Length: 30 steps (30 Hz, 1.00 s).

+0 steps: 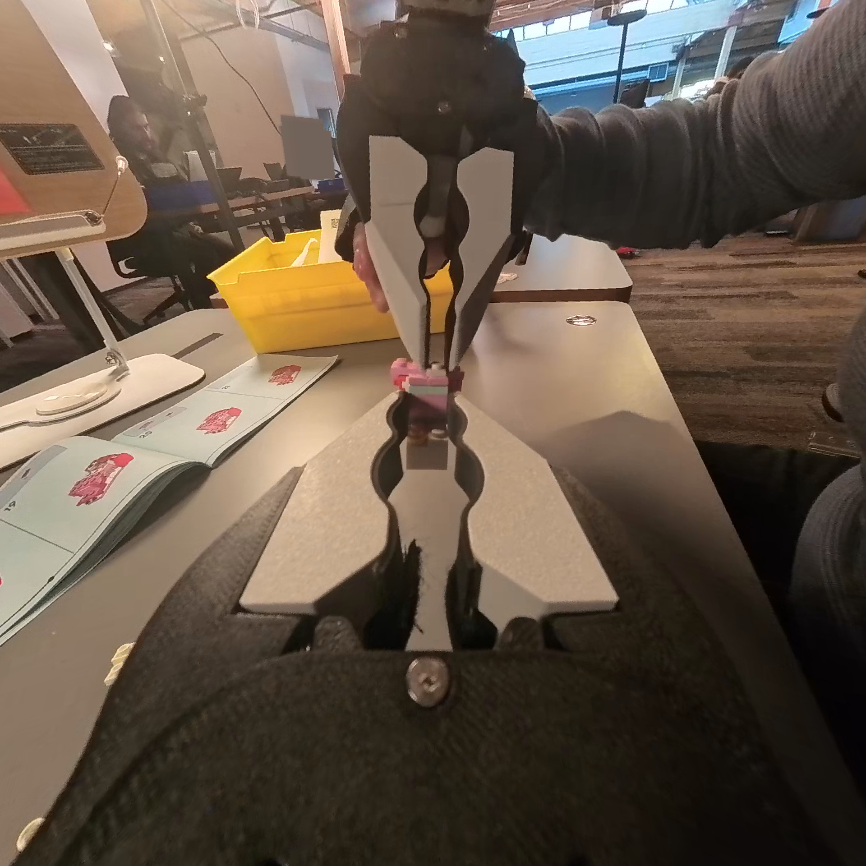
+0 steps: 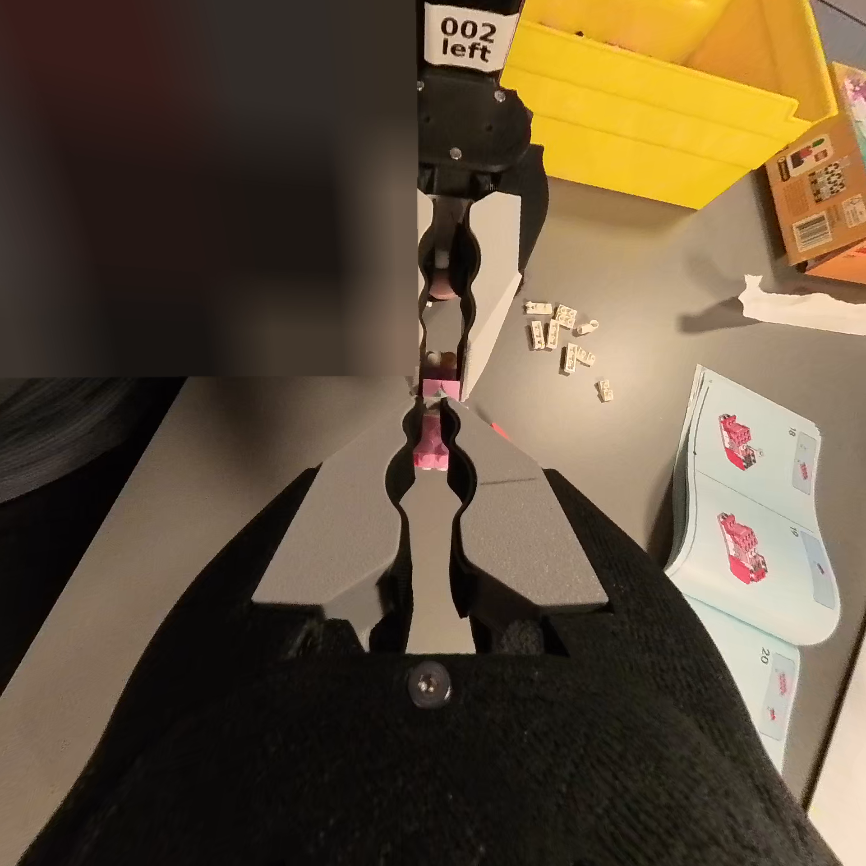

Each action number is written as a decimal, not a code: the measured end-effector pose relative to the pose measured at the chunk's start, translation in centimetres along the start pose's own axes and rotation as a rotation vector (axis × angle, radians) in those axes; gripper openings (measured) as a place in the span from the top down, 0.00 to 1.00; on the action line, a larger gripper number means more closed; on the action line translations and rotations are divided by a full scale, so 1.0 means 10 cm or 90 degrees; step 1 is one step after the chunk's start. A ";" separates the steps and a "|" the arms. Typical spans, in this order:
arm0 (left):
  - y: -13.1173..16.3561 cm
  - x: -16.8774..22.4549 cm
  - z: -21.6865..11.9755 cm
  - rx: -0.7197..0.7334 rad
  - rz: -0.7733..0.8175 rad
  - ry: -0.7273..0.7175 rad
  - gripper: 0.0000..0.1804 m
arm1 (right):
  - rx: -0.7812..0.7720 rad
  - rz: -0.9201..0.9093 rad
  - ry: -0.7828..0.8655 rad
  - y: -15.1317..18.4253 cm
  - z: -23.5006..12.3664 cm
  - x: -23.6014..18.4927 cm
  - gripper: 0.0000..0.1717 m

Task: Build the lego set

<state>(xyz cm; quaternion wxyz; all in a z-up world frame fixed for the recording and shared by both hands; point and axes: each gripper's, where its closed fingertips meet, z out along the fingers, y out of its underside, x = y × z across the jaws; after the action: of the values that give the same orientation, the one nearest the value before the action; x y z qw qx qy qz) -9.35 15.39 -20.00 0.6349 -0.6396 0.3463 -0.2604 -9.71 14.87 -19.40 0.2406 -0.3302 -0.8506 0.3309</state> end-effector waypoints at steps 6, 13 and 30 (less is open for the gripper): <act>-0.01 -0.01 -0.01 0.006 -0.003 -0.003 0.92 | -0.005 -0.003 0.001 -0.01 0.00 0.00 0.97; -0.03 -0.04 -0.02 0.017 -0.021 -0.009 0.92 | -0.007 -0.004 0.023 -0.02 0.00 0.04 0.91; 0.15 -0.52 -0.14 -0.048 -0.031 -0.201 0.92 | 0.057 0.143 0.257 0.30 -0.18 0.16 0.89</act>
<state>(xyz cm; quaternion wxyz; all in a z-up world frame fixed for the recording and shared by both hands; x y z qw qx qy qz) -13.91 18.60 -20.83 0.6503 -0.7043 0.2362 -0.1590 -8.45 18.37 -20.06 0.3819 -0.4709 -0.7278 0.3204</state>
